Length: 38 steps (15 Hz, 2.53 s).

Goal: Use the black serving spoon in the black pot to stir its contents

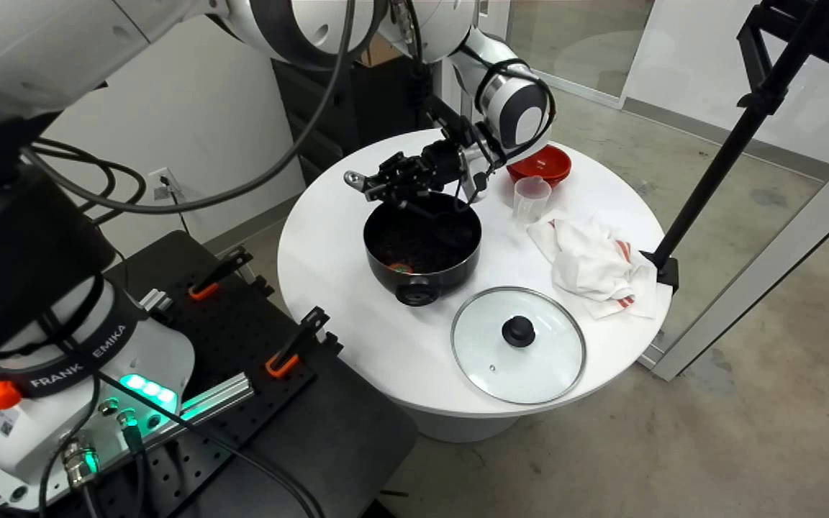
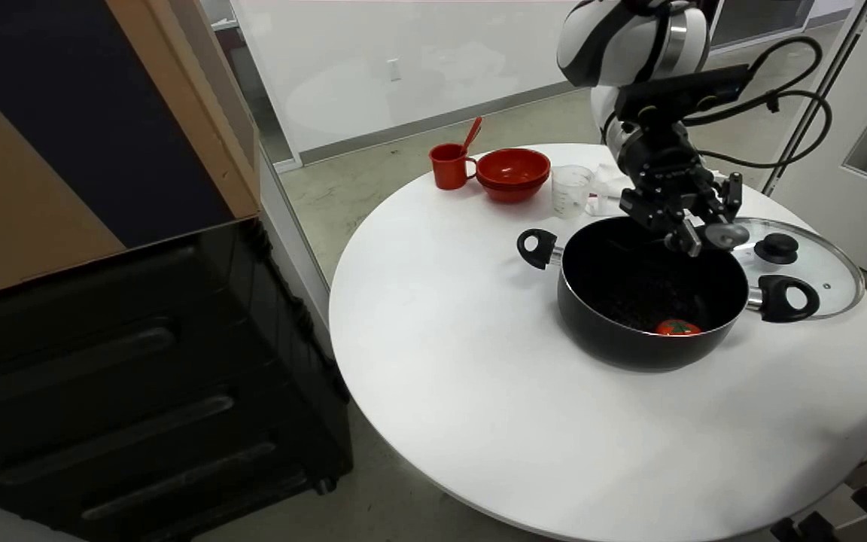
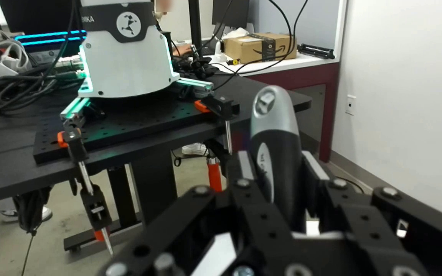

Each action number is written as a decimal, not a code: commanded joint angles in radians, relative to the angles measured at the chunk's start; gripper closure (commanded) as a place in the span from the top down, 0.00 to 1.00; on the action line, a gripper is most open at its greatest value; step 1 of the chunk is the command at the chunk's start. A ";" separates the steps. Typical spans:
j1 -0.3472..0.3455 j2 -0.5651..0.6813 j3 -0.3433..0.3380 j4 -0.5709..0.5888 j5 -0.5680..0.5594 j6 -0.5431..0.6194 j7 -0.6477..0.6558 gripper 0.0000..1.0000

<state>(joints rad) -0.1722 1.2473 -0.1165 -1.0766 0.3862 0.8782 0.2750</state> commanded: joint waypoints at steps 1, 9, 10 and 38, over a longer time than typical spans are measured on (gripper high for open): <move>-0.004 0.053 0.025 0.113 0.030 -0.033 0.033 0.08; 0.053 0.098 0.048 0.109 -0.008 -0.033 0.048 0.08; 0.066 0.098 0.050 0.091 -0.023 -0.028 0.031 0.08; 0.018 -0.216 0.017 -0.338 -0.226 -0.102 -0.244 0.08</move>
<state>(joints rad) -0.1239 1.0155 -0.0723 -1.4552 0.0827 0.7966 -0.0059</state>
